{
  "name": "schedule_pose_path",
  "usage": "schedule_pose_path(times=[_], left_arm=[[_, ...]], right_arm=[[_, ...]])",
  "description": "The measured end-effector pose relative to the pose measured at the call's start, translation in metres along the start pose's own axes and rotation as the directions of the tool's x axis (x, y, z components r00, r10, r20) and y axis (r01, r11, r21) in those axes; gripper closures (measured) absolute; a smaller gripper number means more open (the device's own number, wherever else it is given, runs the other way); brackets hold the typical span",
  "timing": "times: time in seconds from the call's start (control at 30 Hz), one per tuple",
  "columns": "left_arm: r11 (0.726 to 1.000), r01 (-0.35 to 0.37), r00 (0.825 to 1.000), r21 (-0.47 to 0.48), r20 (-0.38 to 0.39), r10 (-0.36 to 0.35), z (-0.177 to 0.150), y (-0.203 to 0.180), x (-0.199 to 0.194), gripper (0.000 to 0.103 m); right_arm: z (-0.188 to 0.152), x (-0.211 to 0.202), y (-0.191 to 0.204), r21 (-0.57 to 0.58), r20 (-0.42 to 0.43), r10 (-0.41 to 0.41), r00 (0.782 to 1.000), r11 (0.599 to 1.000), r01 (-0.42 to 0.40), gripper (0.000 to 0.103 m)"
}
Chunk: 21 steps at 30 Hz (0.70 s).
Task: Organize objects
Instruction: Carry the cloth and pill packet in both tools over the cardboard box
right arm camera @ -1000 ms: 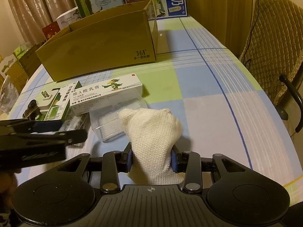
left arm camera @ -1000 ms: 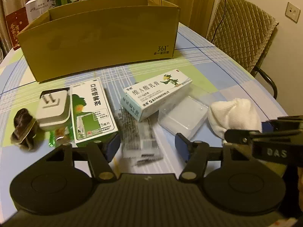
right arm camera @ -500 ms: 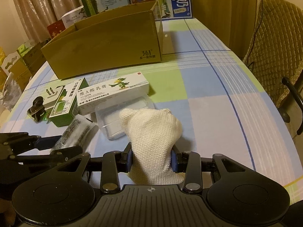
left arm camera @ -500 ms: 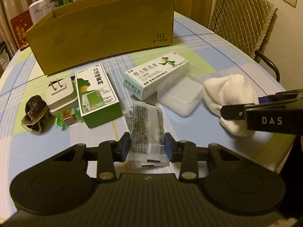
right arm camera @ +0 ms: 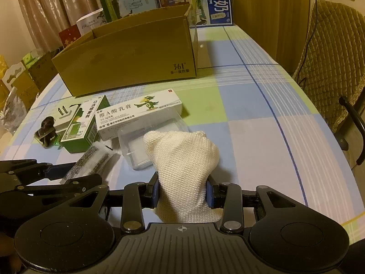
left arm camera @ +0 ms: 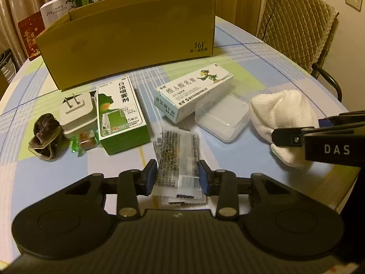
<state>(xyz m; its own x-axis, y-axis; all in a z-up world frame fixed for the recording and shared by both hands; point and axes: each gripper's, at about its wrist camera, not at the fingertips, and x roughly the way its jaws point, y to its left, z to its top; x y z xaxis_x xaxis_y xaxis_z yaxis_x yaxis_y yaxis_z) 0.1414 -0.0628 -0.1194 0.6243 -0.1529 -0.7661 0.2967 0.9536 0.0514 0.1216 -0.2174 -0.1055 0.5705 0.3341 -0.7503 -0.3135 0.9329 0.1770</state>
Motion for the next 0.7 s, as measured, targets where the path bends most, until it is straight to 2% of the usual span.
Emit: schedule_pose_path(times=[0.3,0.43,0.7], left_arm=[[1.0,-0.012,1.0,-0.015,-0.001,0.012,-0.007,-0.004,-0.02,0.071],[1.0,-0.014,0.999,-0.014,-0.029,0.014,-0.013,-0.005,-0.017,0.07],[0.999,-0.028,0.999,-0.015,-0.026,0.028,-0.013,-0.003,-0.005,0.066]], right_arm=[[-0.003,-0.015,0.002,0.004,0.016,-0.002,1.0,1.0,0.002,0.068],[-0.009,-0.018,0.002,0.007,0.009,-0.005,1.0,1.0,0.005,0.068],[-0.009,-0.013,0.002,0.008,-0.002,-0.001,1.0,1.0,0.001,0.068]])
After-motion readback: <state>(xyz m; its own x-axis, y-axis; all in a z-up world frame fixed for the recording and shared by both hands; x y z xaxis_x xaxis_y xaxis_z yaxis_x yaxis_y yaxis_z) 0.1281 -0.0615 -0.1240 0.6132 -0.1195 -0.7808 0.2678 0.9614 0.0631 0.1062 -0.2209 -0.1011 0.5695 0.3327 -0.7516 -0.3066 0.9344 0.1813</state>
